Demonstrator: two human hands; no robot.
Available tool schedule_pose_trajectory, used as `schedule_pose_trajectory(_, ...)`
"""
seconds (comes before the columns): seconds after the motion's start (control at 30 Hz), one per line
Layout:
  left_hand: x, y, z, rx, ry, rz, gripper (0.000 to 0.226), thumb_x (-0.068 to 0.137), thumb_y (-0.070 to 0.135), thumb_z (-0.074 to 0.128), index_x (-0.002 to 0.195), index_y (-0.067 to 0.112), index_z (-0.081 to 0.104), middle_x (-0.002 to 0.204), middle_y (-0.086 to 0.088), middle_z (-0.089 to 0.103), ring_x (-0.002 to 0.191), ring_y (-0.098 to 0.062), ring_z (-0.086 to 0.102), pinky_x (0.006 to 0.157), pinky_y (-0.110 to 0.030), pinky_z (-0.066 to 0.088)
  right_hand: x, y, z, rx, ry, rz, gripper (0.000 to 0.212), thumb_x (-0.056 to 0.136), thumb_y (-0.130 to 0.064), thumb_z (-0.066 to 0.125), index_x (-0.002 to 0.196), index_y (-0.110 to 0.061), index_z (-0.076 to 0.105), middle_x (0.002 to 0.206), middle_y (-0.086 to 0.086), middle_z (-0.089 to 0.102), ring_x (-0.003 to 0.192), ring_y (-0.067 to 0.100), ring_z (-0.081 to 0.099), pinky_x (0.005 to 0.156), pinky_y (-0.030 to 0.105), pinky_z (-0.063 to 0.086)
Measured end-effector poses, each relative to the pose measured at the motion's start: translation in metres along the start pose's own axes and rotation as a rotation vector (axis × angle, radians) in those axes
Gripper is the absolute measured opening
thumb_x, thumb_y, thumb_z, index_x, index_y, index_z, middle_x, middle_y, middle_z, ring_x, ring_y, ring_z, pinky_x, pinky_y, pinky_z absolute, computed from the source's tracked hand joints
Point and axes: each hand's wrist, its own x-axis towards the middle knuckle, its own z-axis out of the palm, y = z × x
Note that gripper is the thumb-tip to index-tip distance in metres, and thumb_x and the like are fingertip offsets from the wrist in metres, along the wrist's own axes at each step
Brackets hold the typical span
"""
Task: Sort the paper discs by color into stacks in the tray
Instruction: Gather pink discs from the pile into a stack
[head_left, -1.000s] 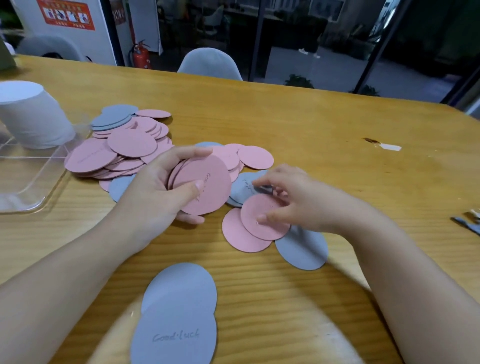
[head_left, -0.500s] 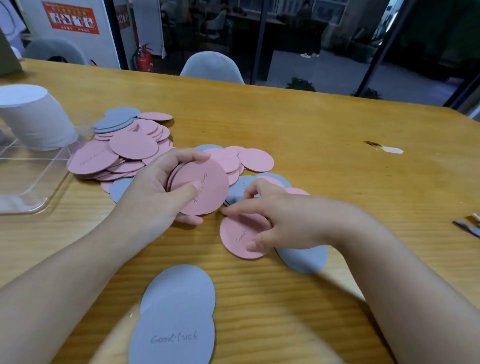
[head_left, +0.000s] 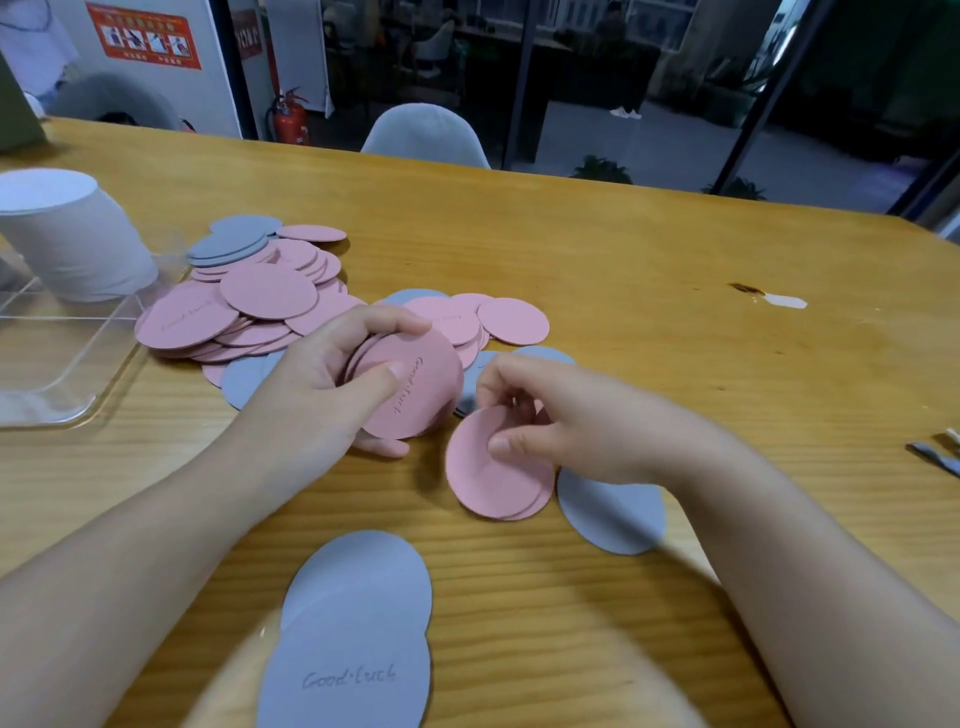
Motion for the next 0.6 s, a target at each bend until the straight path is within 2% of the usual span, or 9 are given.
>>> schedule_pose_trajectory(0.1,-0.001,0.000,0.001,-0.026,-0.065,0.016,0.021,0.077,0.024,0.063,0.088,0.041,0.069,0.103,0.024,0.060,0.092,-0.005,0.063,0.053,-0.032,0.057,0.004,0.004,0.003,0.126,0.163,0.001,0.016,0.086,-0.017,0.064,0.088,-0.025,0.050,0.083,-0.008,0.058,0.076,0.013,0.055,0.070,0.032,0.047)
schedule_pose_trajectory(0.17,-0.002,0.000,0.002,0.005,-0.087,0.041,0.024,0.071,0.028,0.064,0.092,0.037,0.068,0.102,0.024,0.061,0.089,0.001,0.063,0.056,-0.025,0.057,0.008,0.002,0.007,0.260,0.252,0.000,0.014,0.086,-0.015,0.065,0.089,-0.020,0.051,0.078,-0.005,0.061,0.069,0.016,0.060,0.067,0.037,0.053)
schedule_pose_trajectory(0.27,-0.001,-0.001,0.002,0.203,-0.099,0.170,0.034,0.070,0.024,0.068,0.102,0.032,0.062,0.109,0.023,0.060,0.097,0.009,0.058,0.074,-0.005,0.046,0.011,-0.002,0.014,0.394,0.310,-0.013,0.017,0.086,-0.010,0.065,0.090,-0.011,0.049,0.077,0.002,0.061,0.061,0.014,0.060,0.060,0.029,0.052)
schedule_pose_trajectory(0.37,-0.001,-0.003,0.000,0.247,-0.100,0.180,0.039,0.071,0.020,0.066,0.107,0.034,0.060,0.110,0.027,0.060,0.101,0.010,0.056,0.081,-0.002,0.040,0.011,-0.002,0.010,0.359,0.322,-0.015,0.021,0.084,-0.009,0.067,0.088,-0.018,0.048,0.080,0.001,0.059,0.066,0.013,0.057,0.061,0.026,0.048)
schedule_pose_trajectory(0.43,0.000,-0.004,-0.001,0.215,-0.102,0.152,0.040,0.074,0.017,0.067,0.107,0.038,0.061,0.106,0.030,0.061,0.098,0.008,0.059,0.078,-0.008,0.048,0.006,0.003,-0.001,0.235,0.329,0.029,0.022,0.083,-0.012,0.068,0.089,-0.024,0.051,0.085,-0.006,0.058,0.072,0.010,0.056,0.062,0.019,0.046)
schedule_pose_trajectory(0.5,-0.001,-0.004,0.000,0.133,-0.107,0.078,0.044,0.083,0.006,0.069,0.104,0.045,0.065,0.102,0.028,0.062,0.088,-0.001,0.064,0.061,-0.023,0.057,-0.004,0.013,-0.015,-0.008,0.308,0.124,0.019,0.084,-0.021,0.067,0.099,-0.027,0.057,0.095,-0.012,0.059,0.083,0.008,0.056,0.066,0.015,0.043)
schedule_pose_trajectory(0.53,-0.002,-0.003,0.000,0.106,-0.112,0.050,0.049,0.085,0.002,0.066,0.103,0.047,0.066,0.101,0.029,0.061,0.084,-0.005,0.065,0.053,-0.028,0.057,-0.009,0.019,-0.022,-0.100,0.286,0.181,0.023,0.085,-0.024,0.066,0.106,-0.027,0.058,0.101,-0.013,0.058,0.088,0.007,0.055,0.069,0.015,0.041)
schedule_pose_trajectory(0.6,-0.003,-0.002,0.001,0.112,-0.127,0.044,0.051,0.085,0.000,0.063,0.100,0.049,0.064,0.103,0.032,0.058,0.079,-0.009,0.066,0.048,-0.029,0.056,-0.016,0.029,-0.030,-0.157,0.218,0.297,0.036,0.084,-0.029,0.067,0.118,-0.028,0.056,0.112,-0.014,0.055,0.092,0.007,0.052,0.071,0.020,0.041)
